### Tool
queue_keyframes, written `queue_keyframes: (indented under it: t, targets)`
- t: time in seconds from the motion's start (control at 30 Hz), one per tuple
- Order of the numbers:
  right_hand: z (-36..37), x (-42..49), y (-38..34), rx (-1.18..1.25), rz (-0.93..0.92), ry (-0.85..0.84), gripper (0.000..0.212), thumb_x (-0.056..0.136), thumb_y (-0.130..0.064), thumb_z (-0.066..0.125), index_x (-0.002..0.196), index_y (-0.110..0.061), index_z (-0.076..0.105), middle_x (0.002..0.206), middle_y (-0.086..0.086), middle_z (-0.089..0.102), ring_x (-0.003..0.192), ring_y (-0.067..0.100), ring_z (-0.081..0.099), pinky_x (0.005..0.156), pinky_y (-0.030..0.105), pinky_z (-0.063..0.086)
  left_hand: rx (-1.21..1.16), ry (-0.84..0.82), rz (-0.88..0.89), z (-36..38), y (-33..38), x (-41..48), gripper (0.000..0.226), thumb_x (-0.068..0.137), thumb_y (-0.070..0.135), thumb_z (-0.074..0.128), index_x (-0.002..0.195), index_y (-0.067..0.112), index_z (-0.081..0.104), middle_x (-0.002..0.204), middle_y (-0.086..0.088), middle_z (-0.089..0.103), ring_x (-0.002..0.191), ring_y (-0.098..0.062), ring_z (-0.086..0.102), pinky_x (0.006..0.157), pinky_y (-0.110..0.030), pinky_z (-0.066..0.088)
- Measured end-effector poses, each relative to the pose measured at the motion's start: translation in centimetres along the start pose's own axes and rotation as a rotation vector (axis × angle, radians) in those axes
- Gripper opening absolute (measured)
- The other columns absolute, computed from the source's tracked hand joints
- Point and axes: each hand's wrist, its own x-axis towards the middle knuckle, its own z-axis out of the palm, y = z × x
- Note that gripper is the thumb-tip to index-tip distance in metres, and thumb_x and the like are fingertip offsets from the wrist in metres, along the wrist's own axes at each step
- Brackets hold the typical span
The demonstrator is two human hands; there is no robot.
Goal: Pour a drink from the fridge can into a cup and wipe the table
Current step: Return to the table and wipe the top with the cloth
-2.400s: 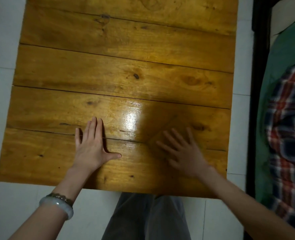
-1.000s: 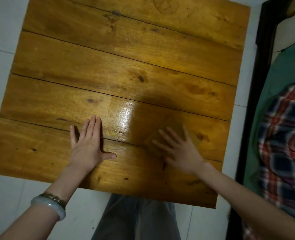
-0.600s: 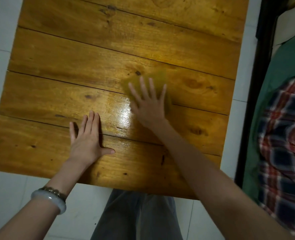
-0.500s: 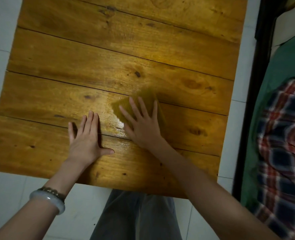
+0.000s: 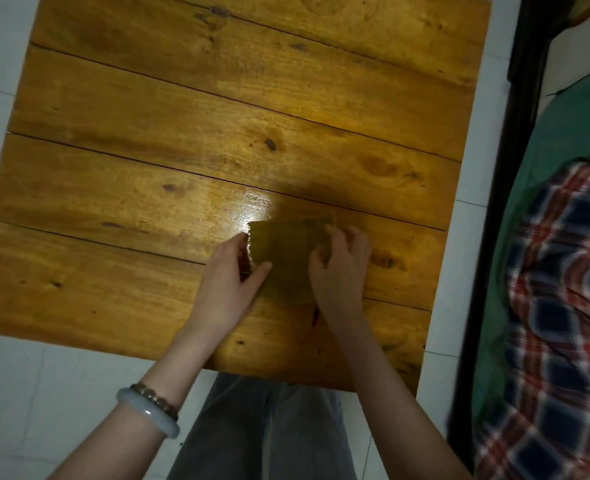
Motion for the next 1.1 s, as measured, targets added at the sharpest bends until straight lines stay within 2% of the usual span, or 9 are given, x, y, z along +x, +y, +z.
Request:
queue_keyframes:
  t: [0.13, 0.3, 0.37, 0.5, 0.6, 0.73, 0.8, 0.93, 1.1]
  targets:
    - [-0.9, 0.5, 0.8, -0.109, 0.184, -0.126, 0.035, 0.088, -0.016, 0.057, 0.12, -0.003, 0.051, 0.118, 0.018, 0.046, 0.107, 0.033, 0.046, 0.092, 0.043, 0.042, -0.043, 0.062, -0.185, 2.0, 0.7, 1.1, 0.058, 0.082, 0.038, 0.068, 0.126, 0.006, 0.05, 0.12, -0.009, 0.058, 0.108, -0.02, 0.055, 0.087, -0.031, 0.048]
    - [-1.0, 1.4, 0.9, 0.06, 0.316, -0.181, 0.027, 0.091, -0.02, 0.055, 0.114, -0.007, 0.049, 0.115, 0.01, 0.051, 0.105, 0.025, 0.049, 0.081, 0.029, 0.039, -0.163, 0.198, -0.429, 2.7, 1.5, 2.3, 0.052, 0.076, 0.03, 0.076, 0.114, 0.005, 0.051, 0.103, -0.004, 0.055, 0.091, -0.017, 0.052, 0.073, -0.028, 0.041]
    - [-1.0, 1.8, 0.8, 0.091, 0.338, -0.192, 0.021, 0.091, -0.02, 0.055, 0.108, -0.007, 0.052, 0.112, 0.008, 0.052, 0.103, 0.023, 0.049, 0.077, 0.026, 0.035, -0.22, 0.179, -0.561, 2.9, 1.2, 2.7, 0.051, 0.076, 0.031, 0.076, 0.111, 0.005, 0.052, 0.097, -0.002, 0.056, 0.089, -0.019, 0.054, 0.075, -0.029, 0.042]
    - [-1.2, 2.4, 0.8, 0.159, 0.29, -0.213, 0.009, 0.088, -0.015, 0.054, 0.093, -0.009, 0.052, 0.097, 0.003, 0.05, 0.094, 0.02, 0.048, 0.073, 0.024, 0.032, -0.375, 0.122, -0.719, 3.4, -0.1, 3.4, 0.034, 0.072, 0.034, 0.078, 0.086, 0.008, 0.061, 0.088, -0.009, 0.068, 0.087, -0.031, 0.065, 0.085, -0.043, 0.053]
    - [-2.3, 3.0, 1.1, 0.333, 0.292, -0.264, 0.009, 0.088, -0.017, 0.055, 0.091, -0.015, 0.048, 0.089, 0.0, 0.051, 0.082, 0.017, 0.05, 0.067, 0.025, 0.038, -0.397, 0.123, -0.666, 3.6, 0.7, 3.3, 0.024, 0.079, 0.025, 0.071, 0.085, 0.003, 0.064, 0.089, -0.014, 0.069, 0.085, -0.028, 0.065, 0.082, -0.036, 0.05]
    - [-4.5, 5.8, 2.3, 0.457, 0.304, -0.283, 0.007, 0.092, -0.018, 0.054, 0.096, -0.015, 0.05, 0.08, -0.007, 0.051, 0.065, 0.005, 0.046, 0.05, 0.009, 0.038, -0.419, 0.131, -0.45, 3.6, 3.2, 4.4, 0.021, 0.087, 0.019, 0.063, 0.099, 0.002, 0.064, 0.094, -0.022, 0.067, 0.08, -0.021, 0.06, 0.081, -0.035, 0.049]
    - [-5.5, 7.9, 3.1, 0.475, 0.292, -0.261, 0.008, 0.093, -0.019, 0.054, 0.1, -0.015, 0.051, 0.082, -0.011, 0.05, 0.07, 0.002, 0.048, 0.053, 0.007, 0.04, -0.413, 0.125, -0.355, 3.7, 4.8, 6.2, 0.022, 0.089, 0.017, 0.061, 0.106, 0.004, 0.064, 0.089, -0.018, 0.066, 0.08, -0.02, 0.059, 0.08, -0.034, 0.05]
    - [-7.2, 13.3, 4.6, 0.494, 0.27, -0.189, 0.011, 0.093, -0.017, 0.053, 0.103, -0.012, 0.052, 0.084, -0.01, 0.049, 0.072, 0.0, 0.047, 0.056, 0.002, 0.038, -0.332, 0.06, -0.143, 4.3, 8.4, 11.7, 0.015, 0.089, 0.016, 0.061, 0.102, 0.009, 0.065, 0.087, -0.007, 0.066, 0.083, -0.019, 0.062, 0.077, -0.032, 0.05]
    - [-9.0, 21.1, 5.9, 0.473, 0.218, -0.102, 0.014, 0.093, -0.017, 0.053, 0.106, -0.012, 0.052, 0.09, -0.006, 0.05, 0.076, 0.002, 0.047, 0.059, 0.009, 0.038, -0.253, 0.077, -0.012, 5.4, 12.9, 19.1, 0.01, 0.086, 0.012, 0.063, 0.095, 0.009, 0.062, 0.077, -0.002, 0.058, 0.074, -0.02, 0.056, 0.072, -0.03, 0.045]
